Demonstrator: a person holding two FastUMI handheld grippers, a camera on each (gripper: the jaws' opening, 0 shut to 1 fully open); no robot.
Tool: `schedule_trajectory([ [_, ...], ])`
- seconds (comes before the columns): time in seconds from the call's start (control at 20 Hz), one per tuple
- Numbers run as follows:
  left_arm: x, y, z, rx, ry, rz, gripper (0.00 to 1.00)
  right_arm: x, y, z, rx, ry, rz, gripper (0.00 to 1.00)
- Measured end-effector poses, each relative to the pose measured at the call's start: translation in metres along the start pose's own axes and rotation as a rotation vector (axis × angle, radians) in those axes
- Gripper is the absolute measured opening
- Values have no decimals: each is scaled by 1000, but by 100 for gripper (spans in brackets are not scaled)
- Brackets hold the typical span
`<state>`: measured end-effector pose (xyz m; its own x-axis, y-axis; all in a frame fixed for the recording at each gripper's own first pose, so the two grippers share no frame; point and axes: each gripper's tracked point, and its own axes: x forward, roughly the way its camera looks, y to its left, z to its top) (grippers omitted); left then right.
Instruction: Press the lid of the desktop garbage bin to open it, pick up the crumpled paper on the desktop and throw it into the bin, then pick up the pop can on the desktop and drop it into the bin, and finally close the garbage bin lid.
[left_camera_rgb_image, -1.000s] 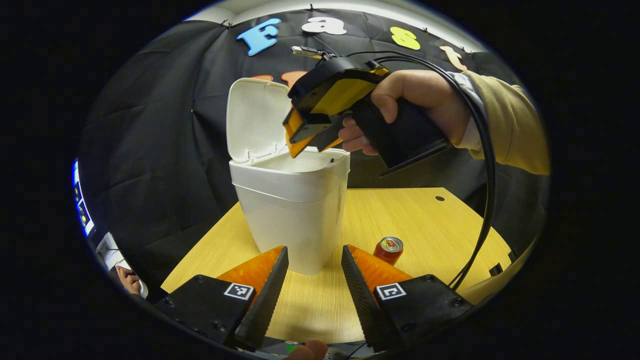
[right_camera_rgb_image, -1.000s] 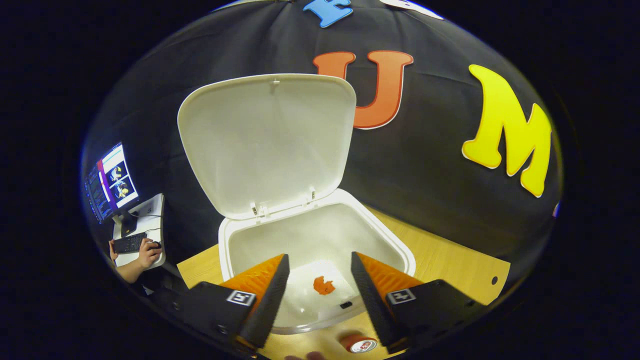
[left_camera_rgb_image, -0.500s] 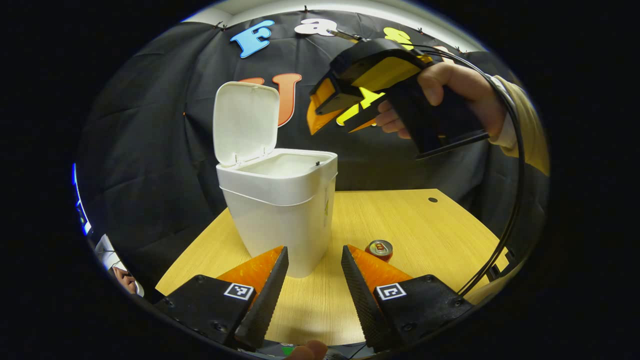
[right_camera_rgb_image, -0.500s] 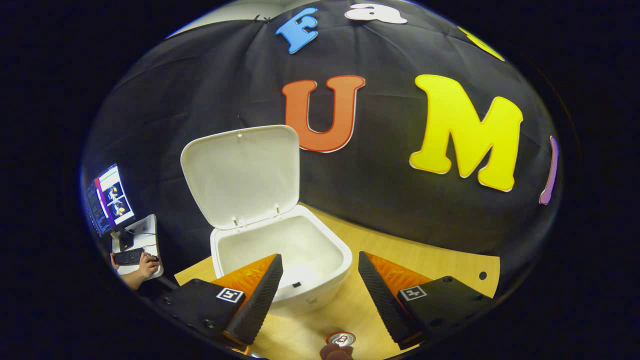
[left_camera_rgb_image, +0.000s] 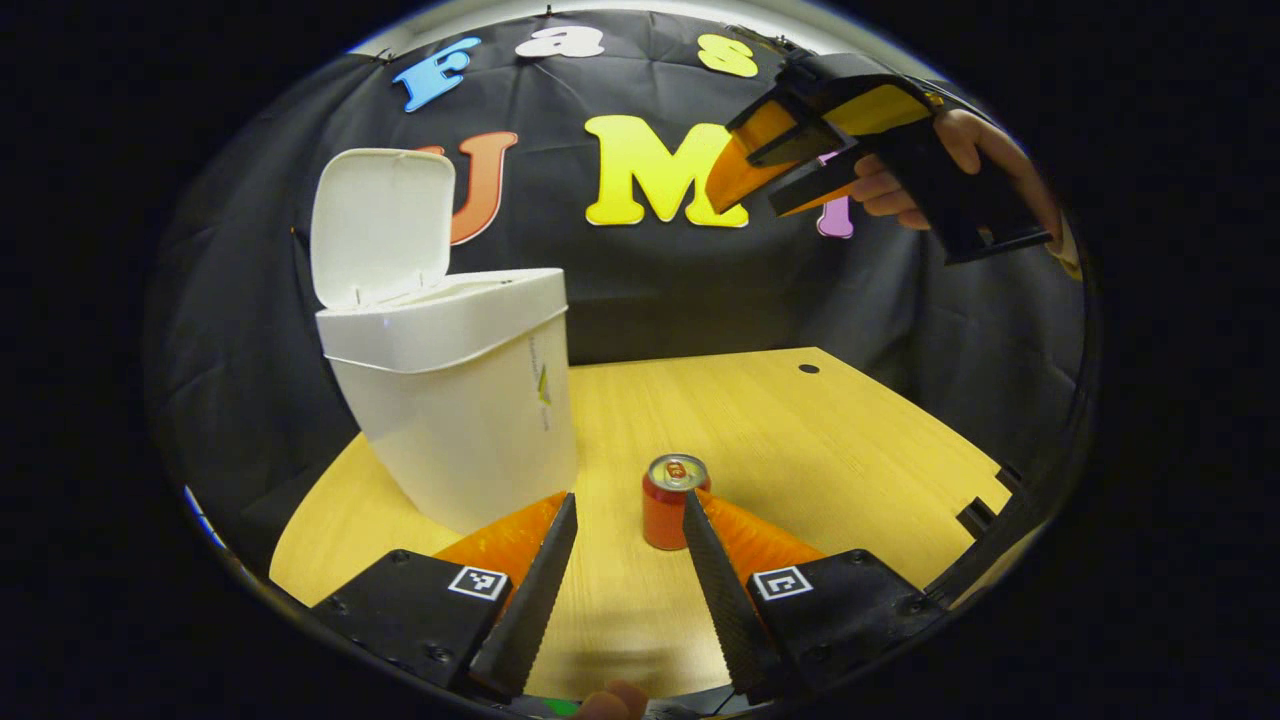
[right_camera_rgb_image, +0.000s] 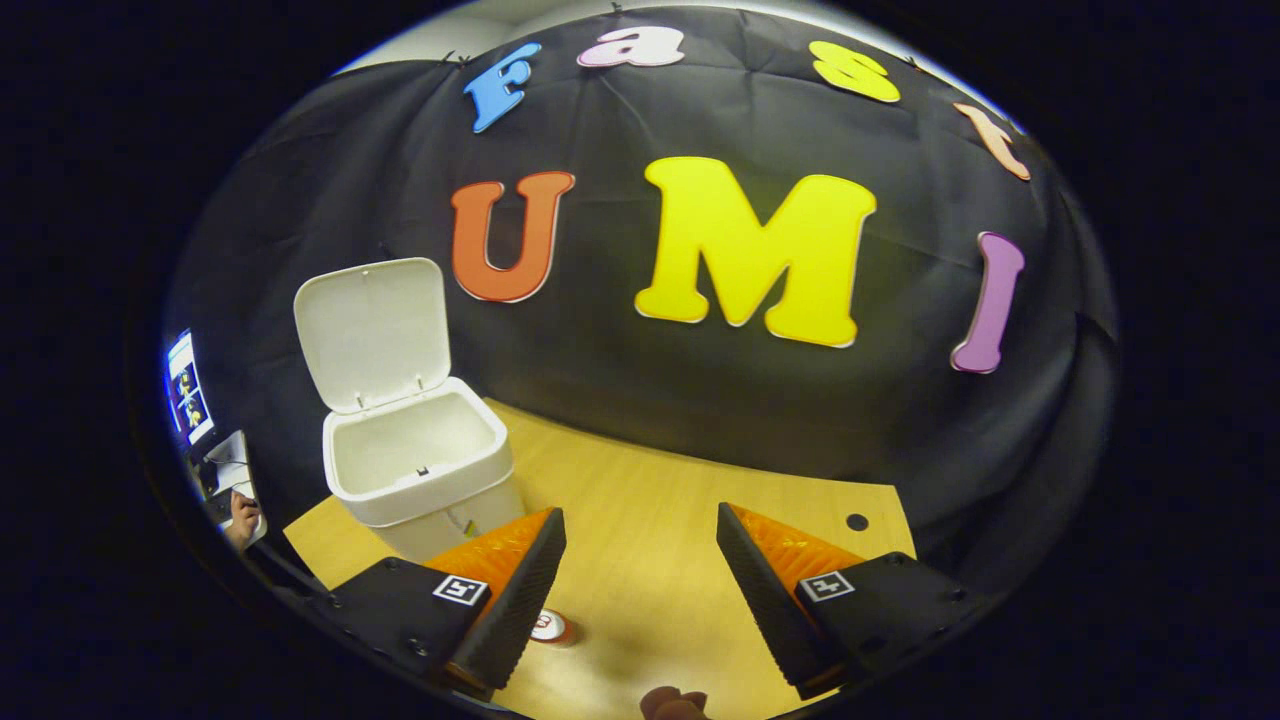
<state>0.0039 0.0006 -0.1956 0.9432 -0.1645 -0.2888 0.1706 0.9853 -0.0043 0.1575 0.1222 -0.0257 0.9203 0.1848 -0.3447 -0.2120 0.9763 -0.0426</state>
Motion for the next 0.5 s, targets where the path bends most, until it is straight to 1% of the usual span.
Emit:
schedule_trajectory([
  [0.05, 6, -8, -6, 18, -5, -15, 74, -8, -15, -8, 25, 4, -25, 94],
  [0.1, 13, -13, -11, 35, -8, -24, 74, -14, -28, -18, 44, 13, -51, 96],
  [0.15, 20, -18, -20, 38, -1, -30, 74, -22, -42, -28, 61, 26, -74, 94],
  [0.2, 28, -20, -28, 24, 9, -38, 74, -28, -54, -38, 67, 36, -97, 97],
  [0.3, 42, -24, -43, -7, 32, -36, 74, -39, -75, -54, 73, 53, -145, 96],
  [0.35, 49, -24, -48, -16, 37, -28, 74, -43, -83, -61, 79, 64, -166, 94],
  [0.4, 55, -24, -51, -25, 42, -25, 74, -46, -89, -69, 87, 81, -179, 96],
  [0.5, 68, -23, -58, -39, 56, -24, 74, -49, -96, -83, 86, 118, -209, 97],
])
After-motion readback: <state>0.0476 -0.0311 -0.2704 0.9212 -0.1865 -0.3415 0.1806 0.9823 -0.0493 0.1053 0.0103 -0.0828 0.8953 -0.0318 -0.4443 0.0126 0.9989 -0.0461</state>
